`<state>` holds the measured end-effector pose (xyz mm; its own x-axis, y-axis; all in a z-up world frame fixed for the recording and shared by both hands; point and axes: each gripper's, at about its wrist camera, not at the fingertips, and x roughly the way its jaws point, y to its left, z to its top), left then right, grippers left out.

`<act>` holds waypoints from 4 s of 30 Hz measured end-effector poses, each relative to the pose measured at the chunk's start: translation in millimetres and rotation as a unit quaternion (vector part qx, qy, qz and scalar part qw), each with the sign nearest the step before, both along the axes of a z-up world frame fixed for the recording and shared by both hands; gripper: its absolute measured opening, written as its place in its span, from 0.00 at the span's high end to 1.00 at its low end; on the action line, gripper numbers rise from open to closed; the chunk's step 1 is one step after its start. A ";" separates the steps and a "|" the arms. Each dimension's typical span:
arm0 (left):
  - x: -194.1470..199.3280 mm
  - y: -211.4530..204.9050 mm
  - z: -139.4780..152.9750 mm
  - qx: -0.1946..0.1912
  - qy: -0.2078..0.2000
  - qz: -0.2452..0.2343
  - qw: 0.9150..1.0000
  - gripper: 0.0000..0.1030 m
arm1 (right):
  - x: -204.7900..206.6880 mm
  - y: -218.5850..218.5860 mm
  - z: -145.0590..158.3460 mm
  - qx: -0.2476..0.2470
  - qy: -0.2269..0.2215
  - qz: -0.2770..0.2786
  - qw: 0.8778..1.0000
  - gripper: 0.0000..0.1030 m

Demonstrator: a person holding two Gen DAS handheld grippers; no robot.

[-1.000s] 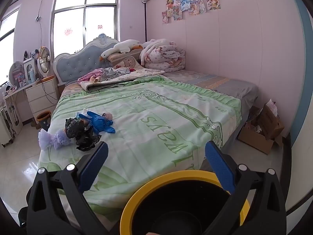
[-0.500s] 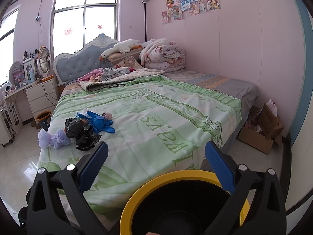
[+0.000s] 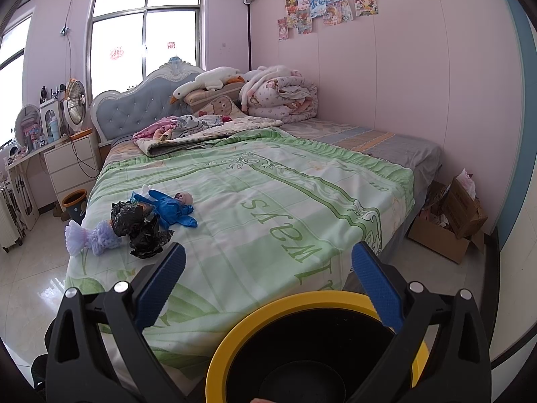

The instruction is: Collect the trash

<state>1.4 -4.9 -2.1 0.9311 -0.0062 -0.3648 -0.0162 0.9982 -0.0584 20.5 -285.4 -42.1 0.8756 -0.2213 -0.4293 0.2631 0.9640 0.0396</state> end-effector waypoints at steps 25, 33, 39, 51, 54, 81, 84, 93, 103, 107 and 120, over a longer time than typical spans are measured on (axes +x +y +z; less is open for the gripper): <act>-0.7 -0.8 0.8 0.001 -0.001 0.000 1.000 0.08 | 0.1 1.8 -2.3 0.000 0.002 0.004 1.000 0.08; -1.3 0.1 3.6 0.001 -0.004 -0.001 1.000 0.08 | -0.2 3.7 -2.0 0.001 0.003 0.005 1.000 0.08; -1.3 1.8 6.1 0.000 -0.006 -0.001 1.000 0.08 | 1.1 6.2 -0.3 0.002 0.003 0.007 1.000 0.08; 6.4 12.0 8.5 -0.003 -0.005 0.017 1.000 0.08 | 21.6 7.5 -10.0 -0.026 0.005 0.027 0.999 0.08; 16.1 21.3 4.7 -0.006 0.002 0.027 1.000 0.08 | 32.4 7.2 -13.4 -0.023 0.016 0.050 0.998 0.08; 200.7 76.8 -84.1 0.028 0.144 -0.078 0.986 0.08 | 210.3 62.0 -55.2 0.036 0.149 0.318 0.936 0.08; 216.6 80.3 -87.4 0.038 0.148 -0.077 0.985 0.08 | 225.2 73.5 -58.8 0.028 0.163 0.336 0.927 0.08; 253.8 116.7 -98.7 0.009 0.157 -0.039 0.987 0.08 | 246.5 94.2 -66.2 0.009 0.180 0.348 0.920 0.08; 281.9 133.9 -119.3 -0.032 0.159 -0.006 0.987 0.08 | 257.9 115.2 -76.6 -0.010 0.190 0.363 0.912 0.08; 290.6 134.8 -125.7 -0.048 0.160 -0.007 0.986 0.08 | 258.1 126.2 -77.5 -0.038 0.178 0.364 0.913 0.08; 307.3 119.3 -154.7 -0.090 0.187 -0.063 0.976 0.40 | 288.1 149.0 -104.4 -0.057 0.205 0.364 0.907 0.32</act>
<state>308.6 114.4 -156.8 0.7203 -0.2072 -0.6620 0.0520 0.9678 -0.2463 308.6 -136.4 -146.5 0.5790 0.2873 -0.7631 -0.4744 0.8799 -0.0286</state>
